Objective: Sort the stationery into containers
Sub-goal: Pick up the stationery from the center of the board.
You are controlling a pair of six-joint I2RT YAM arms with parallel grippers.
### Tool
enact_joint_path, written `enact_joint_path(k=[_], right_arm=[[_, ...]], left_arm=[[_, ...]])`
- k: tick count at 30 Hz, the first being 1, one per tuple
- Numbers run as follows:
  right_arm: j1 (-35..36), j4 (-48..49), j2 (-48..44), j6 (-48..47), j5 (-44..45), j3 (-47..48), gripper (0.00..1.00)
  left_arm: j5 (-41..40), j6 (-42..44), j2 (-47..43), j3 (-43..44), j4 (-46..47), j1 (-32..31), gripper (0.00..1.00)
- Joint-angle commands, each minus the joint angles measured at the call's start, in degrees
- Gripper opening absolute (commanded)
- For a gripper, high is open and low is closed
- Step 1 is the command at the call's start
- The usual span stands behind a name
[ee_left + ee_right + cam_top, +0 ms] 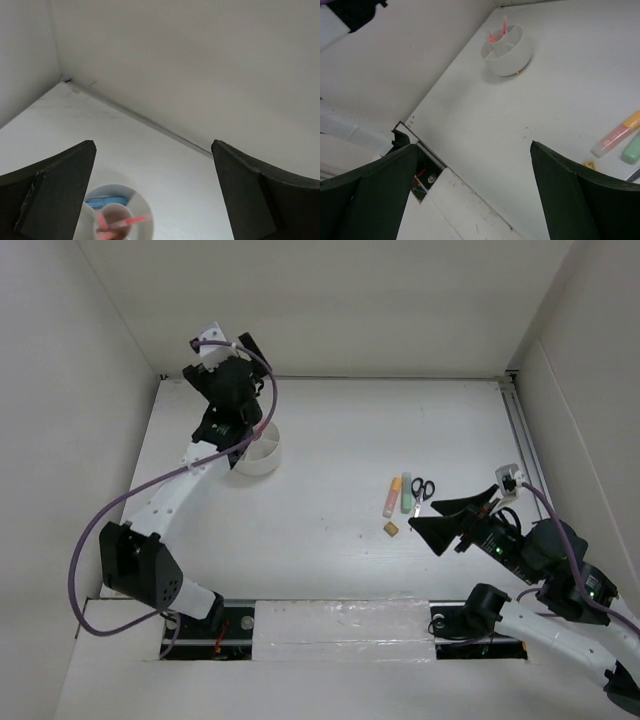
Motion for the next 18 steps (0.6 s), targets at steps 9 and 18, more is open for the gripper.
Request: enact_joint_path(k=[9,18], right_arm=[[0.60,-24.88,-0.08,5.79,27.65,21.63,0.99],[0.60,-26.84,-3.34,4.48,25.75,21.66,0.99]], left_arm=[[18.92,6.18,2.77,14.88,-19.43,-24.51,1.00],[24.14,5.72,20.78,22.37,-29.90,-32.05,1.00]])
